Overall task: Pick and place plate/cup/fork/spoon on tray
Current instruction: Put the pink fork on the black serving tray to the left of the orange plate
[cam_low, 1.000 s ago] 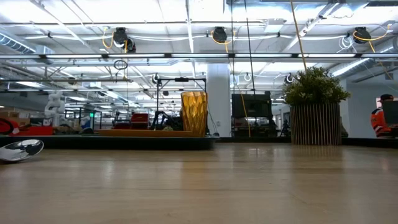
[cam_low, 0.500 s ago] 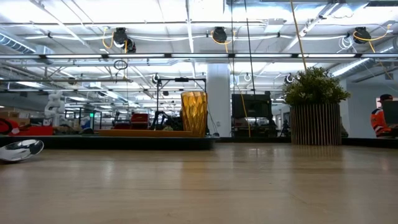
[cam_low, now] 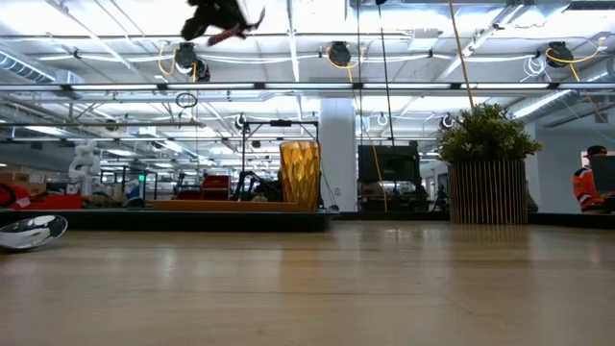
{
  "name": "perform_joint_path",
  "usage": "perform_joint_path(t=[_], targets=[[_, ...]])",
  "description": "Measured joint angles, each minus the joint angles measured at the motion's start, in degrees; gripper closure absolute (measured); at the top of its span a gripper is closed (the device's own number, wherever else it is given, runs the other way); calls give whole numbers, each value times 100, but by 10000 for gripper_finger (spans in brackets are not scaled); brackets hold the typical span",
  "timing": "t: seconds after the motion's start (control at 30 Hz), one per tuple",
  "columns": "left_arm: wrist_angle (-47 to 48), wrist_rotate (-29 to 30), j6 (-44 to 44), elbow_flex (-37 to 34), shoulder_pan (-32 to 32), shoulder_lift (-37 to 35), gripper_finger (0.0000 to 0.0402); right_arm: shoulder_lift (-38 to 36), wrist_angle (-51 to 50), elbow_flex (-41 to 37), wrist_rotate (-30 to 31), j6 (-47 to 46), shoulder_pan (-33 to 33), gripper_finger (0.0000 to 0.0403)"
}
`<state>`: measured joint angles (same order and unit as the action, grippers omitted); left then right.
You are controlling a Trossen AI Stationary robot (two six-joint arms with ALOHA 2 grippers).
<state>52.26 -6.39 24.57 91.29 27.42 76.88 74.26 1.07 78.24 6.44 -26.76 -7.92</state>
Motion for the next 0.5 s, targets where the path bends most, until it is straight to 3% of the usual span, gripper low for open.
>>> perform_joint_path(t=[0.2, 0.5], targets=[[1005, 883, -125, -267, 190, 4, 348, 0, -45, 0, 137, -105, -2, 232], [1089, 943, 180, -1787, 678, -16, 343, 0, -50, 0, 311, -106, -2, 232]])
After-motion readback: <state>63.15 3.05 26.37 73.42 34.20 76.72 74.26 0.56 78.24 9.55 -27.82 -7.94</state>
